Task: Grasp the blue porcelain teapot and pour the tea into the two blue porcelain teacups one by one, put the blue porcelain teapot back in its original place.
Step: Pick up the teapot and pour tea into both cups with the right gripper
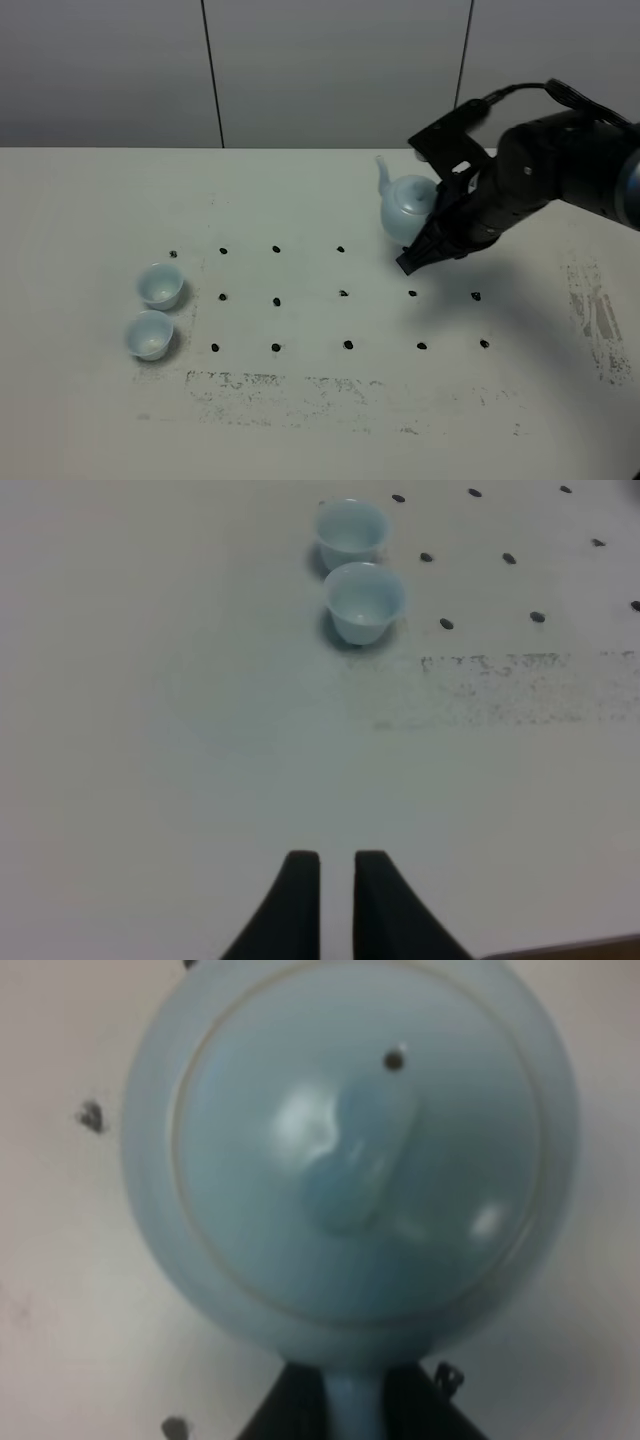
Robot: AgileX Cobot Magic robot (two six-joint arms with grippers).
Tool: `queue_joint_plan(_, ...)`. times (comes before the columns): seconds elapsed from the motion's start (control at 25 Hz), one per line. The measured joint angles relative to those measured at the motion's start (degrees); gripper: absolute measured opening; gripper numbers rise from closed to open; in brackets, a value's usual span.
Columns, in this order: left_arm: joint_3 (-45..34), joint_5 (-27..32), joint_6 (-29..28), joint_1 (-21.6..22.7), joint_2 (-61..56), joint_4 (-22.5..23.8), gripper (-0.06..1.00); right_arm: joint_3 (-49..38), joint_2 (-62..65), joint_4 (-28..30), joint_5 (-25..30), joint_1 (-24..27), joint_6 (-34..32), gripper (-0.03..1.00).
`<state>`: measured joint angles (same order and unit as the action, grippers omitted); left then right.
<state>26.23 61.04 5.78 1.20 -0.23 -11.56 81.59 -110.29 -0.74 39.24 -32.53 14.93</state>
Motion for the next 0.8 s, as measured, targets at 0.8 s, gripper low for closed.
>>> queue_joint_plan(0.8,0.0,0.0,0.0,0.0,0.0,0.0,0.11,43.6,-24.2,-1.9,20.7,-9.8,29.0,0.04)
